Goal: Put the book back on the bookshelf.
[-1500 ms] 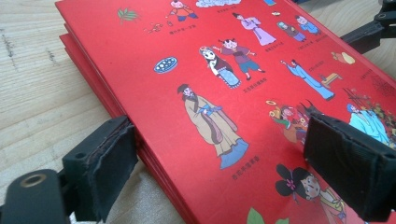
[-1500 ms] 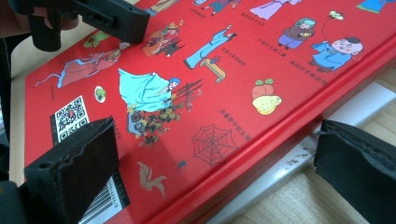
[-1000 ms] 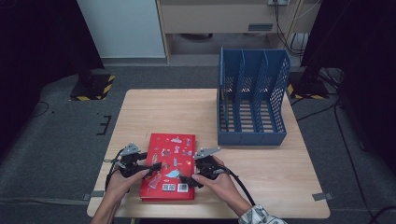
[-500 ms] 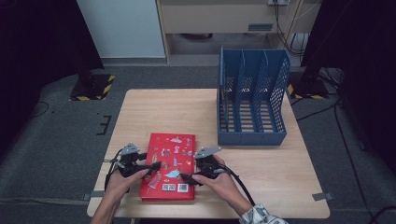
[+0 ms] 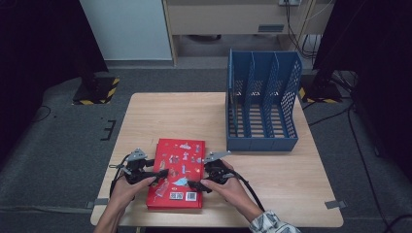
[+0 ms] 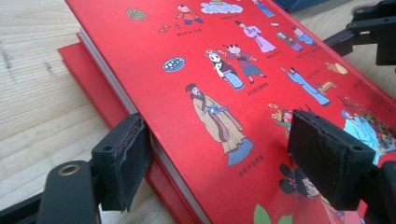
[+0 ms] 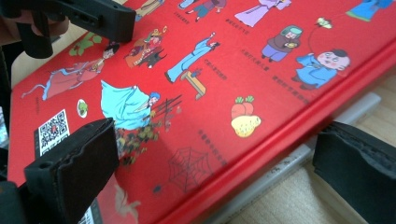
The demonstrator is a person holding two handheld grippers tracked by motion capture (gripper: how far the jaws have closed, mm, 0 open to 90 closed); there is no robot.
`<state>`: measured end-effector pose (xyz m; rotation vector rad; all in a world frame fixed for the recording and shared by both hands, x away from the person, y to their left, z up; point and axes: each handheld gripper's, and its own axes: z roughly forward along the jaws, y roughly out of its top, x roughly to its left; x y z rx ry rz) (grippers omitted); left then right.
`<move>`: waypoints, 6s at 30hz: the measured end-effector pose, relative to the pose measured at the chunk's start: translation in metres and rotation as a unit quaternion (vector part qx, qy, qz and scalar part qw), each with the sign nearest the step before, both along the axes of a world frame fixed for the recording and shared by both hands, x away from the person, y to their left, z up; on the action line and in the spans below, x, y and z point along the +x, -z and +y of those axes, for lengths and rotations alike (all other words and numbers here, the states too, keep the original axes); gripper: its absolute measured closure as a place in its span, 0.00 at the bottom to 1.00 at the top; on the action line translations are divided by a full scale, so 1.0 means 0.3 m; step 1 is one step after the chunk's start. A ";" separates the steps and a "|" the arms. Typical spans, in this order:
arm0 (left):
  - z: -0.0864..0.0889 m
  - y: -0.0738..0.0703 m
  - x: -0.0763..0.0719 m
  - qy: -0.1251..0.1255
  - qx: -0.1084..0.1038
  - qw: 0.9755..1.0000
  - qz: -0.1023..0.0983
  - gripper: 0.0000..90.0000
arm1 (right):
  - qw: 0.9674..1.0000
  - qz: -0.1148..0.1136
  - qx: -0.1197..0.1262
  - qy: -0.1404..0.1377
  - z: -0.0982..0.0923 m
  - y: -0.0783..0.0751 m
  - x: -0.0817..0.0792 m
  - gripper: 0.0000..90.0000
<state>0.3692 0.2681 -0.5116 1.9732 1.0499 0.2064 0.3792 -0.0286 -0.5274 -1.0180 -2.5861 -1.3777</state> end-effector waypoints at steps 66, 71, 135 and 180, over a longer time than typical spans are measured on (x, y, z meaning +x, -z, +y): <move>0.014 -0.151 0.025 0.004 0.022 0.999 -0.041 0.41 | 0.998 -0.050 -0.026 0.022 -0.007 -0.194 0.084 0.33; 0.012 -0.180 0.043 0.002 0.030 0.998 -0.048 0.44 | 0.998 -0.056 -0.027 0.029 -0.005 -0.206 0.096 0.35; 0.066 -0.344 0.138 -0.032 0.066 0.990 -0.122 0.61 | 0.985 -0.160 -0.039 0.055 0.058 -0.370 0.198 0.62; 0.044 -0.316 0.035 -0.033 0.084 0.985 -0.144 0.54 | 0.977 -0.208 -0.046 -0.011 0.077 -0.450 0.072 0.70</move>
